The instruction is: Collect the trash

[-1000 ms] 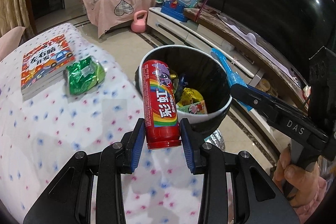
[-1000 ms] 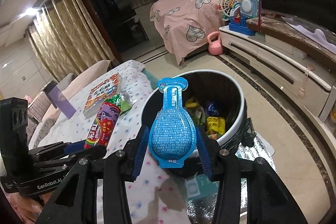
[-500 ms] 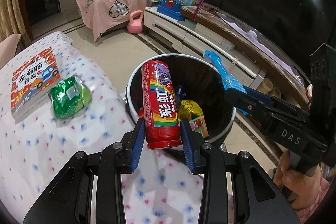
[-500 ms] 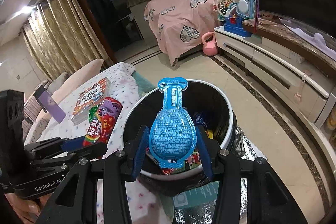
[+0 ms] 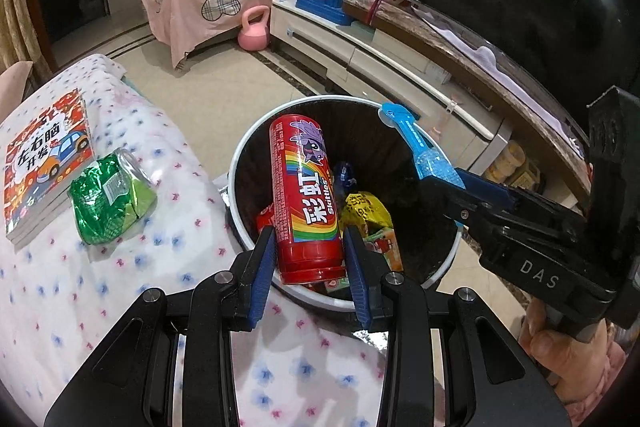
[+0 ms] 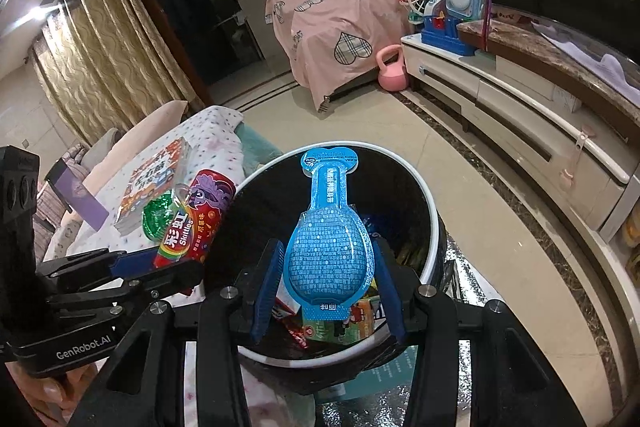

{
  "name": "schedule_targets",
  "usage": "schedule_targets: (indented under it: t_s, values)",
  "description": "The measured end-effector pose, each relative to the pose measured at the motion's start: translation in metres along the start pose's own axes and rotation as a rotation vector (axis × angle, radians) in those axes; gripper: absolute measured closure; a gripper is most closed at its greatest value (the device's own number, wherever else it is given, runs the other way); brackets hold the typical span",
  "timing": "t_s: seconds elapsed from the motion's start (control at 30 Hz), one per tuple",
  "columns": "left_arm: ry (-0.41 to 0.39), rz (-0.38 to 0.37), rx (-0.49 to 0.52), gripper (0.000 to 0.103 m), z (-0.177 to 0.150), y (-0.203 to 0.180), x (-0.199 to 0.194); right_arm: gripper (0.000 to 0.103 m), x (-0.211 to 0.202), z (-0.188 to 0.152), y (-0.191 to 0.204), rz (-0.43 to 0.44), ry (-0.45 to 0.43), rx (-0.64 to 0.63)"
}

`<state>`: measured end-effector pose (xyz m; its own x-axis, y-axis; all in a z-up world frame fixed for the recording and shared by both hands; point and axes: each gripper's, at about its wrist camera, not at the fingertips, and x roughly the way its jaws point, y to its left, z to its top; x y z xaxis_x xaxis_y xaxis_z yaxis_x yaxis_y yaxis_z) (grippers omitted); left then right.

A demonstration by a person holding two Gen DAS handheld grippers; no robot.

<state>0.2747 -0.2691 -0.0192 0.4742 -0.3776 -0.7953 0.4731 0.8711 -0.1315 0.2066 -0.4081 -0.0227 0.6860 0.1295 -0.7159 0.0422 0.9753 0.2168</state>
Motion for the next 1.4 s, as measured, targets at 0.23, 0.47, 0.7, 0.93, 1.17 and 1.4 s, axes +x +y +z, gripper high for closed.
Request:
schedule_targets:
  t_s: [0.23,0.47,0.7,0.93,1.17,1.4]
  values:
    - [0.034,-0.002,-0.015,0.063,0.004,0.002,0.008,0.055,0.008,0.005,-0.005,0.01,0.016,0.017]
    - [-0.007,0.006,-0.044,0.042,0.0,0.009,-0.01,0.049,0.004,0.006,-0.01,0.025,0.005,0.053]
    - [-0.037,-0.003,-0.112,0.042,-0.022,0.03,-0.035,0.033,-0.024,-0.001,-0.002,0.044,-0.058,0.065]
    - [-0.094,-0.001,-0.185,0.039,-0.065,0.046,-0.074,0.009,-0.057,-0.024,0.017,0.083,-0.121,0.097]
    - [-0.188,0.035,-0.238,0.026,-0.117,0.058,-0.117,0.002,-0.086,-0.062,0.046,0.1,-0.158,0.086]
    - [-0.31,0.075,-0.249,0.015,-0.157,0.069,-0.167,0.001,-0.112,-0.089,0.074,0.136,-0.168,0.062]
